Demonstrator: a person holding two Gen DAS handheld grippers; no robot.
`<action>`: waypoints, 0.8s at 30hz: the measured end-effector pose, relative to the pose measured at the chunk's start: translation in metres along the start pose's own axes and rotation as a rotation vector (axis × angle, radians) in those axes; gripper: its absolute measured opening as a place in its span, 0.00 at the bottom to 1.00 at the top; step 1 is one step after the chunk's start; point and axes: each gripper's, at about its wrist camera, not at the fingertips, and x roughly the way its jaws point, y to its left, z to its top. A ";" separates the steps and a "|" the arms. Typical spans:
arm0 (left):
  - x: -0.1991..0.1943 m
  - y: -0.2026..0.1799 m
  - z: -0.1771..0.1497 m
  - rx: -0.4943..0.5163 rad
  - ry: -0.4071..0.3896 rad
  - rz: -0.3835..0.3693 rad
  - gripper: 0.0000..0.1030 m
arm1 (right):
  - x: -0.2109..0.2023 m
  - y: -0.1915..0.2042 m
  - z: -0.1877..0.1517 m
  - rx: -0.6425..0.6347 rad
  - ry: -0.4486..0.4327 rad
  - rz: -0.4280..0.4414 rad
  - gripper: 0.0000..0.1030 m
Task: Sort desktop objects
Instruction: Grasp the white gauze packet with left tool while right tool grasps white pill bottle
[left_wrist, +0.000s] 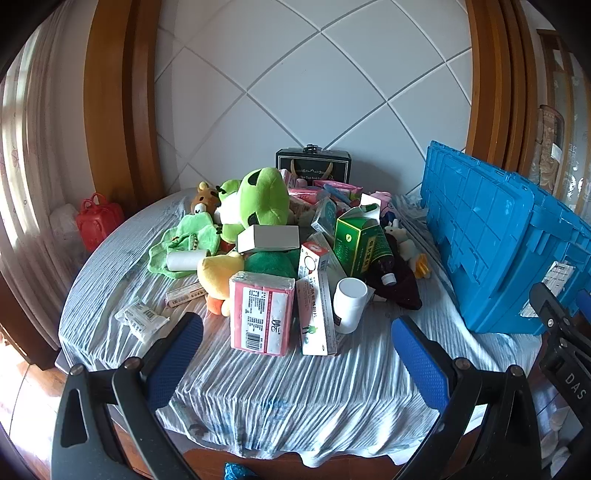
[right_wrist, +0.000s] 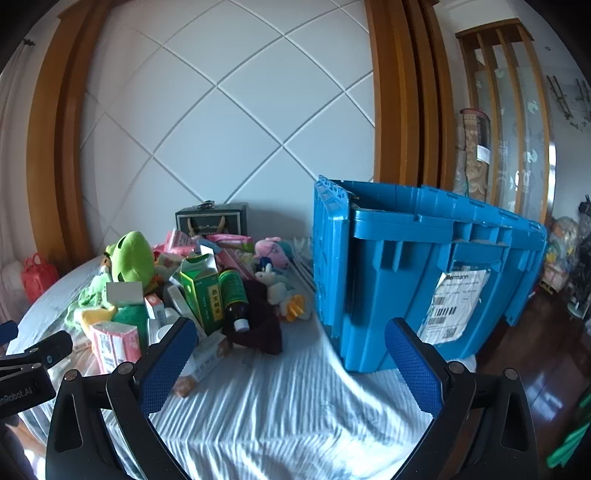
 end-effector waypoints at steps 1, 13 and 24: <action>0.002 0.002 -0.001 -0.004 0.007 0.007 1.00 | 0.002 0.001 -0.001 -0.002 0.004 0.003 1.00; 0.062 0.095 -0.019 -0.137 0.146 0.135 1.00 | 0.052 0.056 -0.017 -0.065 0.121 0.123 1.00; 0.159 0.243 -0.036 -0.308 0.315 0.337 0.98 | 0.136 0.123 -0.041 -0.067 0.345 0.187 0.96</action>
